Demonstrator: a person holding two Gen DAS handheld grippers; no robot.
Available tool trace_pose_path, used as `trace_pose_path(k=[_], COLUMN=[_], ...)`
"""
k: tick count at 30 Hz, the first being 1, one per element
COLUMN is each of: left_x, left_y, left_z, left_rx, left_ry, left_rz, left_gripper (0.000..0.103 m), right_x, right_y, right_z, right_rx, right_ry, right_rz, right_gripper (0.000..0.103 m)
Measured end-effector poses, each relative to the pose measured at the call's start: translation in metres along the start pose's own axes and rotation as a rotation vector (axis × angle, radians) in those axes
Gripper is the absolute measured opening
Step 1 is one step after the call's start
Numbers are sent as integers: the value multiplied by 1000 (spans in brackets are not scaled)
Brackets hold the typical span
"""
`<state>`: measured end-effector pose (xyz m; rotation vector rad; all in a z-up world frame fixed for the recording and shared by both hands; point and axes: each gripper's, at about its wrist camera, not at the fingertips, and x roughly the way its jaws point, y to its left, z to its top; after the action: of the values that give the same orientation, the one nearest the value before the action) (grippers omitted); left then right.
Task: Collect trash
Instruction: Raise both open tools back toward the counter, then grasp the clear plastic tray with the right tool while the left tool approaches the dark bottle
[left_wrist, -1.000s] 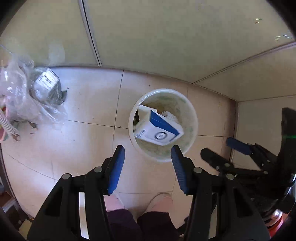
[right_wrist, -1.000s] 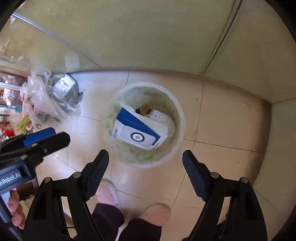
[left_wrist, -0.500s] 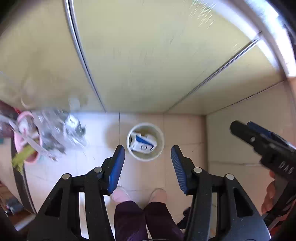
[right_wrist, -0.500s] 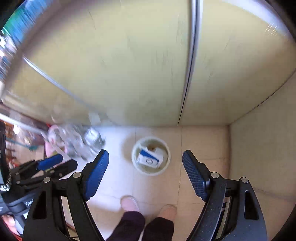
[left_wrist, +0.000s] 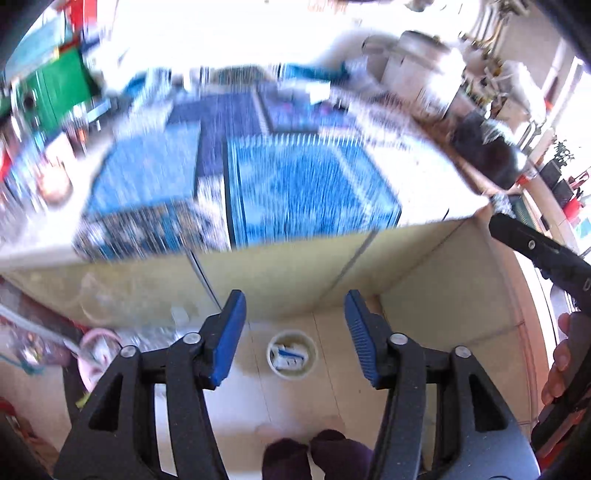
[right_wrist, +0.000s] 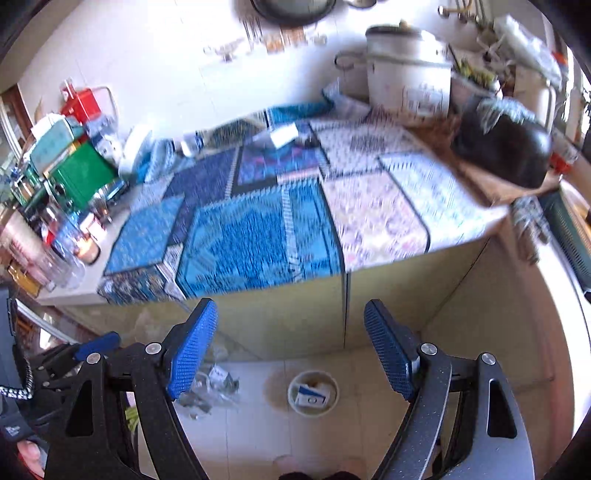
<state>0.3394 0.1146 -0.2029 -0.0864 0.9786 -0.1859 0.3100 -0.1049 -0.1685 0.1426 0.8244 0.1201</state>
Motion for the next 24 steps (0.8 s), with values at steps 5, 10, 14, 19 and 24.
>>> trace_pose_path(k=[5, 10, 14, 19, 24], left_x=[-34, -34, -23, 15, 57], left_y=[-3, -2, -8, -17, -26], left_z=[33, 75, 113, 175, 229], left_rx=[26, 25, 12, -26, -102], left_ry=[-87, -123, -154, -140, -125], left_rz=[4, 3, 23, 47, 91], left_gripper=[62, 62, 62, 62, 63], right_x=[-19, -24, -10, 22, 70], right_y=[8, 0, -13, -35, -61], right_z=[33, 64, 94, 142, 195], right_rx=[1, -5, -18, -48, -98], right_ry=[-72, -126, -152, -135, -54], right_rz=[-10, -9, 2, 28, 77], right_gripper=[79, 79, 79, 79, 79])
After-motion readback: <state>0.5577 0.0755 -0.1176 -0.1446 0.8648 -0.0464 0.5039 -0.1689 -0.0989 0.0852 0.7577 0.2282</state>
